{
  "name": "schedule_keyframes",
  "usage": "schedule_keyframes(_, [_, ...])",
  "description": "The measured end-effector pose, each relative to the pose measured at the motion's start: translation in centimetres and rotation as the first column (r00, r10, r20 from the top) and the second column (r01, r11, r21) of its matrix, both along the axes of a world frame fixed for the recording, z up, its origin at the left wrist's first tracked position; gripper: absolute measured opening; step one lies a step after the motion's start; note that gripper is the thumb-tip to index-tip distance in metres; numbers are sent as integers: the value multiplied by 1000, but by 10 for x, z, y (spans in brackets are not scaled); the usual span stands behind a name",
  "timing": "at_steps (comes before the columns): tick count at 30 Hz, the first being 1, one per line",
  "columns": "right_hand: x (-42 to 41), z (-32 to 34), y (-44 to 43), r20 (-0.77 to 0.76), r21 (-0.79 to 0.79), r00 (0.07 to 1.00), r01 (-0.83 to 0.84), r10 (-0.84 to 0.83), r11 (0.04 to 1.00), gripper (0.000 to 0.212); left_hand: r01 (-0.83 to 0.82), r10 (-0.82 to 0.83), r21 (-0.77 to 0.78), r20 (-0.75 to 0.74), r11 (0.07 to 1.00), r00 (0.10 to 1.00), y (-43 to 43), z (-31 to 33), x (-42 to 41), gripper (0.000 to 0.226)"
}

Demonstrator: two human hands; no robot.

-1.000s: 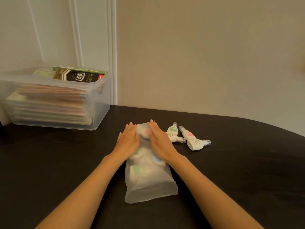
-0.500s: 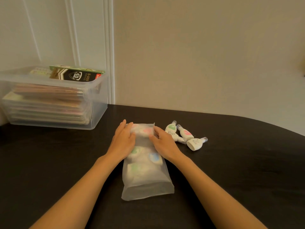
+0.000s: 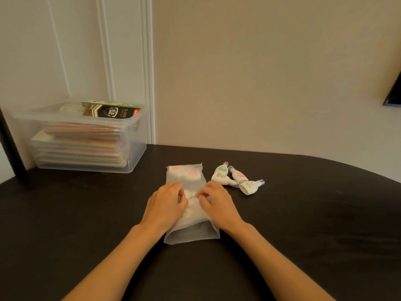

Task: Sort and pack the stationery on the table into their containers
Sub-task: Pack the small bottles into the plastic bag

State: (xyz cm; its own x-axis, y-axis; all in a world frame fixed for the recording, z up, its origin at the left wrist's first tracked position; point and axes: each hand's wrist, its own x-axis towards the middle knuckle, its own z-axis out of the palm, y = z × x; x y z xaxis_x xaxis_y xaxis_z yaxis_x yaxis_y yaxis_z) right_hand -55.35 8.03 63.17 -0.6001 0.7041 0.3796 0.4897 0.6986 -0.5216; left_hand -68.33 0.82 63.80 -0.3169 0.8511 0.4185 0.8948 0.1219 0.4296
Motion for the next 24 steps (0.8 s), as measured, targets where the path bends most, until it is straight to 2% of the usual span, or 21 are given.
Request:
schedule_keyframes(7, [2, -2, -1, 124, -19, 992, 19, -17, 1000, 37, -18, 18, -6, -76, 1000, 997, 1, -4, -2, 28])
schedule_keyframes(13, [-4, -3, 7, 186, -60, 982, 44, -32, 997, 37, -46, 44, -31, -58, 998, 997, 5, -4, -2, 27])
schedule_keyframes(18, [-7, -5, 12, 110, -54, 993, 46, -39, 997, 35, -48, 49, -72, 8, 996, 999, 6, -2, -1, 28])
schedule_keyframes(21, [-8, -4, 13, 78, -79, 997, 4, 3, 997, 36, -65, 69, -77, 54, 995, 996, 9, -1, -5, 42])
schedule_keyframes(24, [-10, -3, 14, 65, -90, 998, -18, 23, 996, 37, -79, 83, -83, 44, 993, 996, 12, -2, -7, 43])
